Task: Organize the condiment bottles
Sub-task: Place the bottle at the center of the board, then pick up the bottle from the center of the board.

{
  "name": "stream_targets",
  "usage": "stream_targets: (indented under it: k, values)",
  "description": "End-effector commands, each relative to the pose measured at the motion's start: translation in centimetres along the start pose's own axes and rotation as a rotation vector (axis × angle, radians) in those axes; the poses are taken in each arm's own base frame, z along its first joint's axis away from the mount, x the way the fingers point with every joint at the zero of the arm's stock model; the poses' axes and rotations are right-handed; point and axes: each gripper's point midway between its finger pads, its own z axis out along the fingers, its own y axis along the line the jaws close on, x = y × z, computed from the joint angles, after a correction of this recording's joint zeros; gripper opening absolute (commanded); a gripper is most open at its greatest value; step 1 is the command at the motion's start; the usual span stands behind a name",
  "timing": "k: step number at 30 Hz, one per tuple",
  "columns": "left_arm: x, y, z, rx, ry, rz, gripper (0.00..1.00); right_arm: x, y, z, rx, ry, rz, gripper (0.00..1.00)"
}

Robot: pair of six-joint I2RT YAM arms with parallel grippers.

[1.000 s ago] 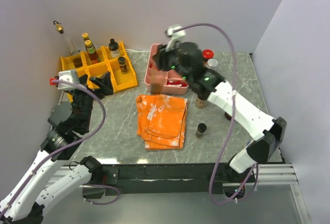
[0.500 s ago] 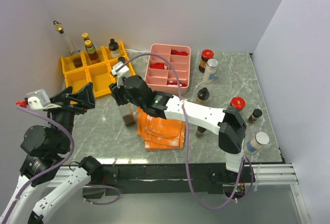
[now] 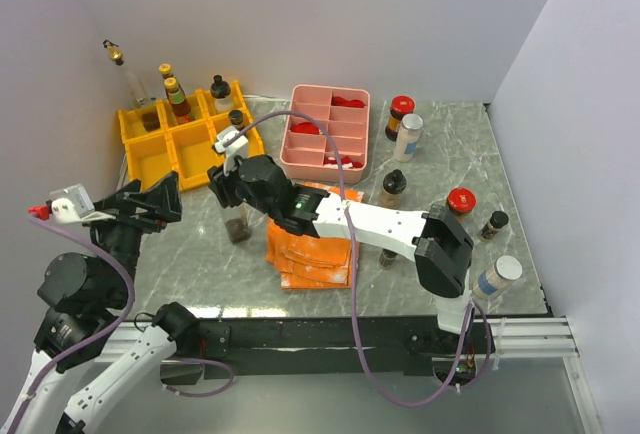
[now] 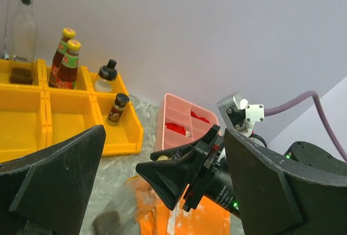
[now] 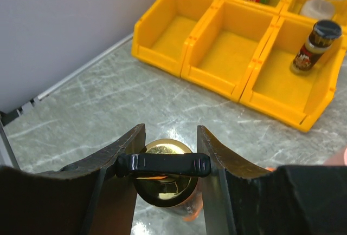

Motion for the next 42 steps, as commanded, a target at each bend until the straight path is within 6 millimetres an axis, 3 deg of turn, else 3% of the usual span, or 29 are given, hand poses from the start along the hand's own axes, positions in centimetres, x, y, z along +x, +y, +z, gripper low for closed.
stream_targets:
  k: [1,7,9,11,15,23,24,26,27,29,30,31,33,35,36,39,42]
  values:
    - [1.6,-0.1,0.4,-0.002,0.05,0.006,0.96,-5.8,0.8,-1.3,-0.013,-0.177,0.046,0.33]
    - [2.9,-0.7,0.8,0.026,0.096,0.029,0.96,-4.9,0.6,-1.5,-0.005,-0.147,0.046,0.55]
    - [4.0,-0.8,1.0,0.021,0.145,0.049,0.96,-5.0,0.6,-1.9,-0.01,-0.139,0.053,0.7]
    - [4.0,-0.9,1.2,0.015,0.163,0.053,0.96,-5.8,0.5,-3.2,-0.017,-0.151,0.062,0.84]
    - [5.6,-1.4,2.0,0.019,0.218,0.084,0.96,-6.6,0.0,-5.7,-0.016,-0.159,0.069,1.0]
    - [9.6,-1.2,3.0,0.003,0.31,0.111,0.96,-5.6,-2.5,-12.7,0.029,-0.156,0.1,1.0]
    - [10.2,-1.1,3.2,0.003,0.317,0.113,0.96,-6.4,-2.8,-14.2,0.03,-0.175,0.11,1.0]
    - [11.7,-1.0,3.5,0.005,0.346,0.122,0.96,-5.0,-3.6,-15.4,0.054,-0.143,0.123,1.0]
    - [12.3,-1.0,3.6,0.004,0.356,0.125,0.97,-5.8,-3.9,-16.8,0.056,-0.166,0.137,1.0]
    - [14.3,-0.6,4.1,-0.014,0.397,0.144,0.98,-4.5,-4.4,-18.0,0.061,-0.149,0.143,1.0]
    - [14.6,-0.6,4.5,-0.017,0.39,0.144,0.99,-5.2,-4.6,-19.4,0.055,-0.177,0.156,1.0]
    - [15.7,-0.2,4.8,-0.033,0.401,0.156,0.99,-4.2,-4.8,-19.8,0.055,-0.162,0.159,1.0]
    - [17.2,0.5,5.7,-0.084,0.415,0.175,0.98,-4.8,-5.2,-21.7,0.049,-0.195,0.169,1.0]
    - [18.5,1.1,6.4,-0.131,0.435,0.188,0.95,-3.8,-5.5,-22.6,0.05,-0.19,0.17,1.0]
    - [18.3,0.9,7.0,-0.134,0.407,0.178,0.91,-4.5,-5.7,-23.7,0.048,-0.216,0.178,1.0]
    - [19.3,1.3,7.3,-0.127,0.38,0.181,0.86,-3.8,-6.2,-25.2,0.046,-0.219,0.176,1.0]
    - [18.7,2.0,7.5,-0.157,0.324,0.164,0.8,-3.2,-6.6,-26.3,0.05,-0.217,0.172,1.0]
